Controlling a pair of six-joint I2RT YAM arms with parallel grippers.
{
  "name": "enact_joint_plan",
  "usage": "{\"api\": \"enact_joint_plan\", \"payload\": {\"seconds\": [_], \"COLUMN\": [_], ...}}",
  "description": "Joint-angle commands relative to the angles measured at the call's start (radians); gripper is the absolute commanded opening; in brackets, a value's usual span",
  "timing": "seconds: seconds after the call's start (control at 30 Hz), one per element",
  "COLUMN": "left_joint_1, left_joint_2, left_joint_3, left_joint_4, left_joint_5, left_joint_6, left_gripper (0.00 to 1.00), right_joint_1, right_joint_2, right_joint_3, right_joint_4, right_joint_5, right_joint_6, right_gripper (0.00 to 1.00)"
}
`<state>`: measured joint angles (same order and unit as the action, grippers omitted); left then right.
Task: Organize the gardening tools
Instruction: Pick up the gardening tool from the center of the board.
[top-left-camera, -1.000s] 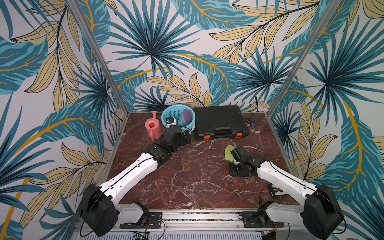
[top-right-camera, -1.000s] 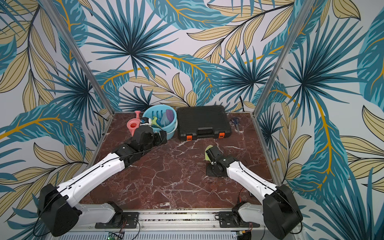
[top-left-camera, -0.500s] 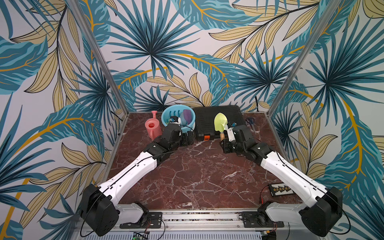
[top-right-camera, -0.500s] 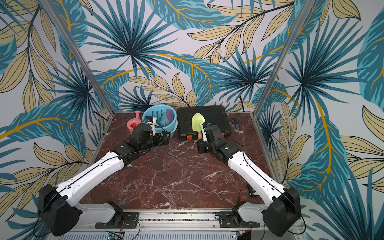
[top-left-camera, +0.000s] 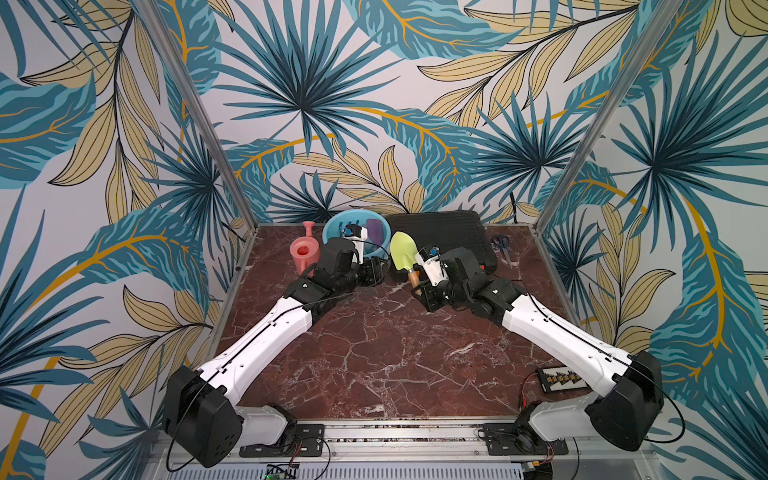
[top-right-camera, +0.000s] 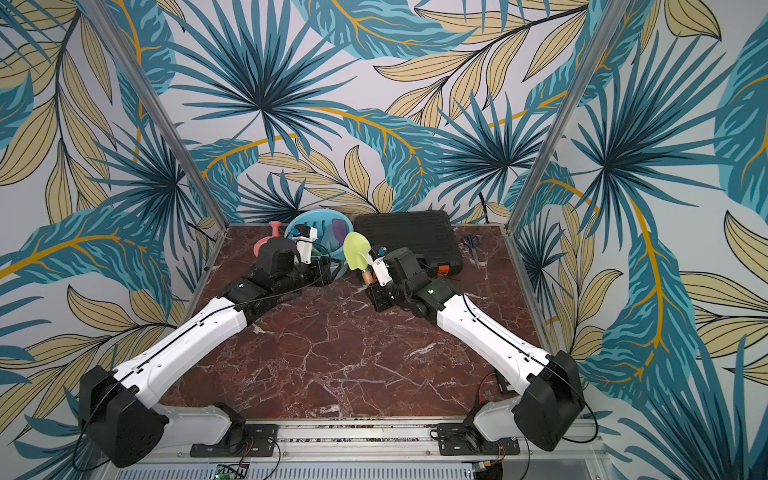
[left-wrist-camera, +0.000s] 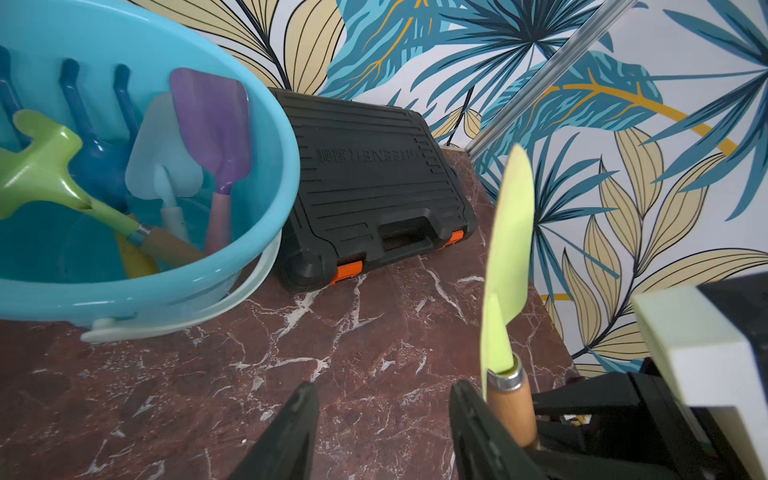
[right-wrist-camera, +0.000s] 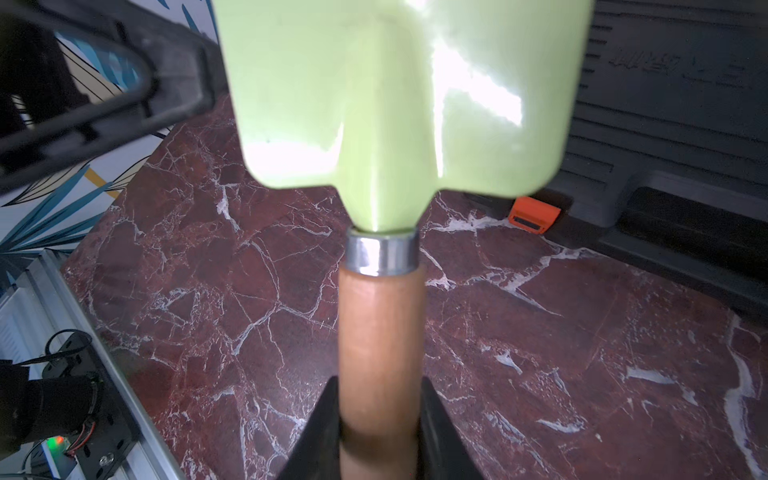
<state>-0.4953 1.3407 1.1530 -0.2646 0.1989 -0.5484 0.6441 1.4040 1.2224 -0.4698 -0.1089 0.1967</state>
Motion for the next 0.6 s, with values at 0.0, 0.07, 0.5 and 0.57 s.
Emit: {"api": "enact_joint_plan", "payload": {"seconds": [0.0, 0.07, 0.5, 0.57], "left_joint_1": [0.030, 0.040, 0.069, 0.069], "left_joint_2": [0.023, 0.031, -0.008, -0.004], "left_joint_3": [0.037, 0.046, 0.000, 0.003], "left_joint_4": [0.068, 0.073, 0.164, 0.169], "left_joint_5": [0.138, 0.185, 0.229, 0.246], "left_joint_6": [-0.016, -0.019, -0.066, -0.068], "left_gripper": [0.51, 0.49, 0.44, 0.44], "right_joint_1": [0.009, 0.010, 0.012, 0.015], "right_joint_2": [0.002, 0.007, 0.031, 0.035], "right_joint_3": [0.030, 0.030, 0.029, 0.034], "right_joint_4": [-0.009, -0.017, -0.019, -0.023], "right_joint_5": [-0.020, -0.017, 0.005, -0.007], "right_joint_6": [-0.032, -0.030, 0.021, 0.016], "right_gripper": [0.01, 0.01, 0.01, 0.01]}}
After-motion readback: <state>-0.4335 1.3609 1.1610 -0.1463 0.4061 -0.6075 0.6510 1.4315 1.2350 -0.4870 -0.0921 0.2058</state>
